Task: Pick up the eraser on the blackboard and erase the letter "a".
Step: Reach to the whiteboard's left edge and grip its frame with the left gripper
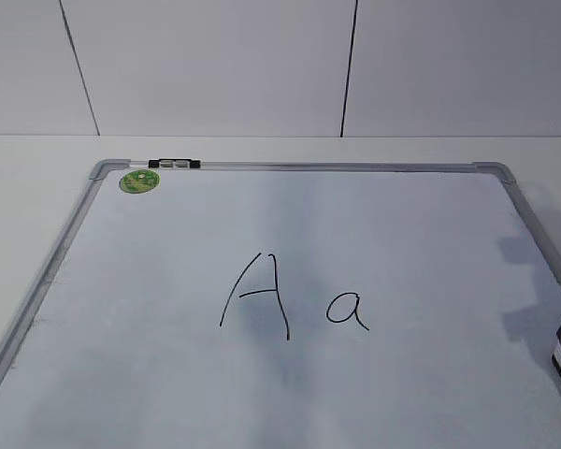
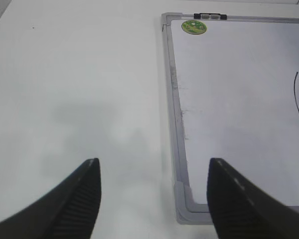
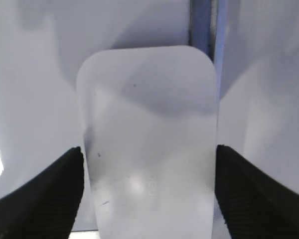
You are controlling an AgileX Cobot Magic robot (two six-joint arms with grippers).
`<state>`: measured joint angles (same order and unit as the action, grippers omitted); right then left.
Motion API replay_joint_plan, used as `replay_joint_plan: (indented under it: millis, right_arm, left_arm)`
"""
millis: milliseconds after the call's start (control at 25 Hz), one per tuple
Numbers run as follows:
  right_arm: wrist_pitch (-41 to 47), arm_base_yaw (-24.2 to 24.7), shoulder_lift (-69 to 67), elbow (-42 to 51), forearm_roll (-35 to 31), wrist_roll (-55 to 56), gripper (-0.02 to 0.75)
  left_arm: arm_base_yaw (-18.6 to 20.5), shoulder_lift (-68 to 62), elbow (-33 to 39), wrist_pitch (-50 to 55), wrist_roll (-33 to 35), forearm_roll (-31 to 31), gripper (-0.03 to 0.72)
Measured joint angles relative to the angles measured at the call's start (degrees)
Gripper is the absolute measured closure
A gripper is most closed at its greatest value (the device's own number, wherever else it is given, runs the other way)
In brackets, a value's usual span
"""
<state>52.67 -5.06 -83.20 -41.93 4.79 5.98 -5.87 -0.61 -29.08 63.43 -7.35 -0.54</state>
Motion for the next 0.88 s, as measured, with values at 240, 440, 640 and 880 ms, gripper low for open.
replay_joint_plan:
  millis: [240, 440, 640, 880]
  right_arm:
    - [-0.08, 0.0, -0.9, 0.0, 0.44, 0.0, 0.125]
    - [-0.13, 0.0, -1.46, 0.0, 0.44, 0.0, 0.137]
    - [-0.13, 0.0, -1.46, 0.0, 0.55, 0.0, 0.146]
    - [-0.13, 0.0, -1.46, 0.0, 0.55, 0.0, 0.176]
  left_arm:
    - [0.0, 0.0, 0.0, 0.0, 0.0, 0.0, 0.191]
    - [0.0, 0.0, 0.0, 0.0, 0.0, 0.0, 0.191]
    - [0.0, 0.0, 0.0, 0.0, 0.0, 0.0, 0.191]
    - [0.0, 0.0, 0.0, 0.0, 0.0, 0.0, 0.191]
